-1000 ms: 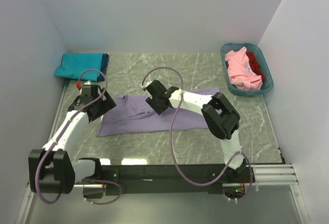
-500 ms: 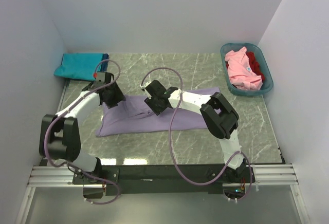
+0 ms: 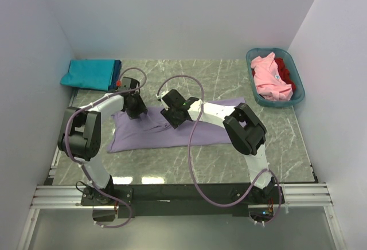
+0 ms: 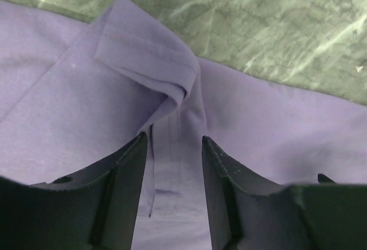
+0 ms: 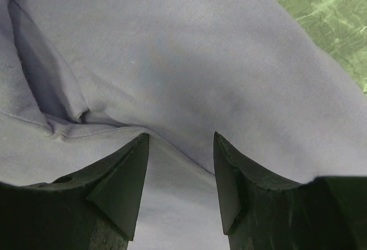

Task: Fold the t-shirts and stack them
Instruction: Fold the tshirt

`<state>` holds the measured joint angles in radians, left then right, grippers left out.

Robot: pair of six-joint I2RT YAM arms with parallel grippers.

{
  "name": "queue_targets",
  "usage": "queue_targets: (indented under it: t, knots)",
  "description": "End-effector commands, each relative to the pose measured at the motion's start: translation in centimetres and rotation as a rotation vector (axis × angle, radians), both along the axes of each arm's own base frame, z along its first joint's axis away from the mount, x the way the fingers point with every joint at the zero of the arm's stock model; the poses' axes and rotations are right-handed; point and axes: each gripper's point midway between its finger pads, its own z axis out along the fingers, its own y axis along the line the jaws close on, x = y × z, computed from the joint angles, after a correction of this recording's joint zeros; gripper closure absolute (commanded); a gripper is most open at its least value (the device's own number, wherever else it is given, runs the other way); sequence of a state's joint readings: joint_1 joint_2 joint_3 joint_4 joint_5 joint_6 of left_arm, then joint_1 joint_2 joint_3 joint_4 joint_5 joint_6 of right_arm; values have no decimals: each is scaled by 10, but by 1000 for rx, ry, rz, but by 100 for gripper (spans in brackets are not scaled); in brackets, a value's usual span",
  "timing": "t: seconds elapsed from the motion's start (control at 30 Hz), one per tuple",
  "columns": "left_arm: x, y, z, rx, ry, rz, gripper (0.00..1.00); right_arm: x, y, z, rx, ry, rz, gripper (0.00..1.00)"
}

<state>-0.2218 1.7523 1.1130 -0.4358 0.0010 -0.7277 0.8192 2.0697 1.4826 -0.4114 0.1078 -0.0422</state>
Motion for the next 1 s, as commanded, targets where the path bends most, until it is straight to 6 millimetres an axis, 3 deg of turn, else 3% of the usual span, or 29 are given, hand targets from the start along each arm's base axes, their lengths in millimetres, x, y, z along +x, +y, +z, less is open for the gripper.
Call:
queue_targets:
  t: [0.0, 0.3, 0.57, 0.7, 0.97]
  knots:
    - [15, 5, 13, 42, -42, 45, 51, 7, 5, 13, 47, -33, -11, 44]
    - [17, 17, 18, 107, -60, 75, 45, 6, 5, 12, 49, -28, -11, 44]
    - [20, -2, 7, 42, -31, 42, 51, 6, 4, 15, 53, -34, -18, 45]
    - [26, -11, 12, 10, -41, 33, 55, 7, 3, 16, 50, -40, -24, 45]
    - [45, -23, 30, -36, -56, 29, 83, 13, -5, 30, 61, -93, -68, 46]
